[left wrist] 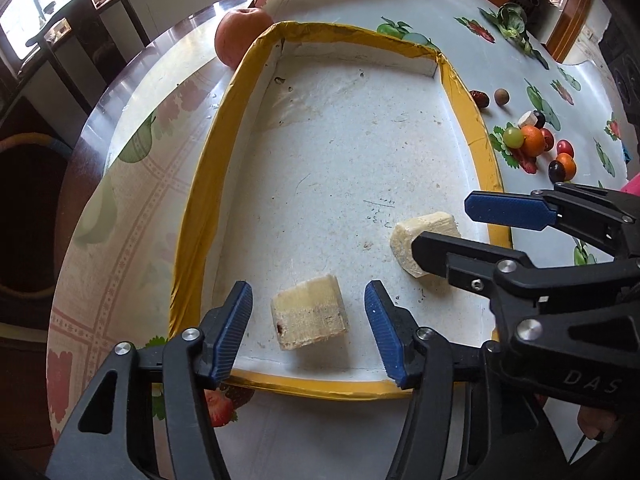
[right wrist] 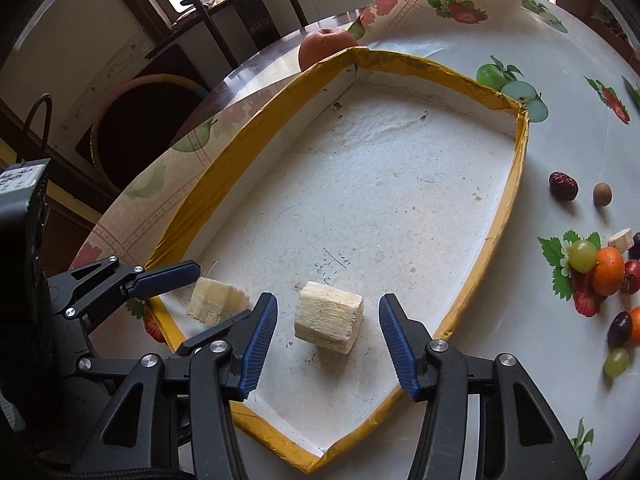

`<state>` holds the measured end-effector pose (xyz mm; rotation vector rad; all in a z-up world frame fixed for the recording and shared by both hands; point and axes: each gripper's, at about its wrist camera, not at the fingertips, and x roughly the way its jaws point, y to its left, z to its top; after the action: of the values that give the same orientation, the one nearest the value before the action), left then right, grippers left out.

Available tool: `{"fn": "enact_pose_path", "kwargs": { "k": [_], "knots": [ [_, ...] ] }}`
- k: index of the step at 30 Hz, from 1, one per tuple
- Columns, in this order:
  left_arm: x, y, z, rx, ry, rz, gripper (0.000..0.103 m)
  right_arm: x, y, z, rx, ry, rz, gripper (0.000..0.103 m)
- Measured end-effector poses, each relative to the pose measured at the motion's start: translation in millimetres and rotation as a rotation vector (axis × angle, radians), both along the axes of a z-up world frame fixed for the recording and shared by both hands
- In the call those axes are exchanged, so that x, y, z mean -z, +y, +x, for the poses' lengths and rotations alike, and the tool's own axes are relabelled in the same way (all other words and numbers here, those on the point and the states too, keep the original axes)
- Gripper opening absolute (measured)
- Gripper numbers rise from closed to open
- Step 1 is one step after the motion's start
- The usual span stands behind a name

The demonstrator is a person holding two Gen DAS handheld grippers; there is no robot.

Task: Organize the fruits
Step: 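Carry both cubes into the tray and open both tools, then move the left tool to the green grape while the right tool approaches the red tomato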

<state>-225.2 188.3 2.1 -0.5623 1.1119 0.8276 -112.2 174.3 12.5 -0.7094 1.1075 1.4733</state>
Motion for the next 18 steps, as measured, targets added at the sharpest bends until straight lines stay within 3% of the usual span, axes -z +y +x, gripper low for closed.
{"fn": "enact_pose_path", "kwargs": {
  "k": [9, 18],
  "knots": [
    [-26, -11, 5, 0.006, -0.055, 0.025, 0.057, -42, -57, 35, 0.131, 0.052, 0.103, 0.055],
    [-46, -39, 39, 0.075, -0.099, 0.022, 0.057, -43, -127, 85, 0.299, 0.038, 0.088, 0.055]
  ]
}}
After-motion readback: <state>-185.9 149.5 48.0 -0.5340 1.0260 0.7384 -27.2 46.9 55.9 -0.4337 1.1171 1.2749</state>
